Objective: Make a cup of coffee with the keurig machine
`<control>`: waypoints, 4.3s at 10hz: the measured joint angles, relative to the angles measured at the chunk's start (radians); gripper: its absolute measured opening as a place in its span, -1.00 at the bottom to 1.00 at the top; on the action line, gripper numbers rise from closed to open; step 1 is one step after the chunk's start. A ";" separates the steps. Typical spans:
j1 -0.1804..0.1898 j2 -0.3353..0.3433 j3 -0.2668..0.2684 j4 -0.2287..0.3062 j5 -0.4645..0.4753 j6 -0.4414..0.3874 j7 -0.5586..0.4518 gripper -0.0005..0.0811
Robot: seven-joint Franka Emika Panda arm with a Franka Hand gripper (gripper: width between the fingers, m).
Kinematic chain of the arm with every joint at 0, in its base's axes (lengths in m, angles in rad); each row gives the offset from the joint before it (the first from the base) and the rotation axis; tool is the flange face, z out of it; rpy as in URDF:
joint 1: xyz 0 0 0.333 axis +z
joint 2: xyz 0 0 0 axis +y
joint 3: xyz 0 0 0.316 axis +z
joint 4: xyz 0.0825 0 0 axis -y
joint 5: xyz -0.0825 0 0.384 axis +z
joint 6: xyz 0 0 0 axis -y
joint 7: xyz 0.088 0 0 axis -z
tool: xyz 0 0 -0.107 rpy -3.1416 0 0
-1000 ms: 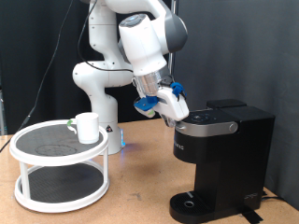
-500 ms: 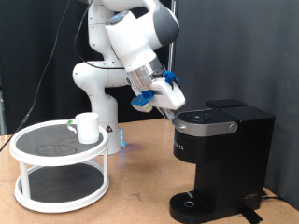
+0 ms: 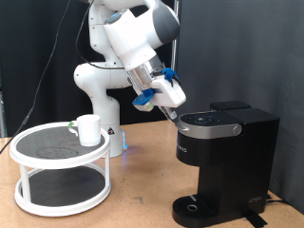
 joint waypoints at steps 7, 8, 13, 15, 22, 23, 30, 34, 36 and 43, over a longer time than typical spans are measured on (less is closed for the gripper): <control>-0.007 -0.168 -0.016 -0.169 0.143 0.042 0.017 -0.98; -0.005 -0.170 -0.025 -0.172 0.214 0.021 0.007 -0.98; -0.083 -0.261 -0.097 -0.213 0.172 -0.272 0.255 -0.98; -0.123 -0.312 -0.125 -0.227 0.108 -0.362 0.259 -0.98; -0.203 -0.462 -0.159 -0.277 -0.013 -0.436 0.257 -0.98; -0.218 -0.476 -0.178 -0.281 -0.025 -0.469 0.257 -0.98; -0.396 -0.595 -0.289 -0.282 -0.273 -0.650 0.221 -0.98; -0.409 -0.612 -0.314 -0.286 -0.299 -0.660 0.204 -0.98; -0.418 -0.611 -0.344 -0.286 -0.366 -0.663 0.177 -0.98; -0.417 -0.524 -0.426 -0.234 -0.388 -0.548 0.114 -0.98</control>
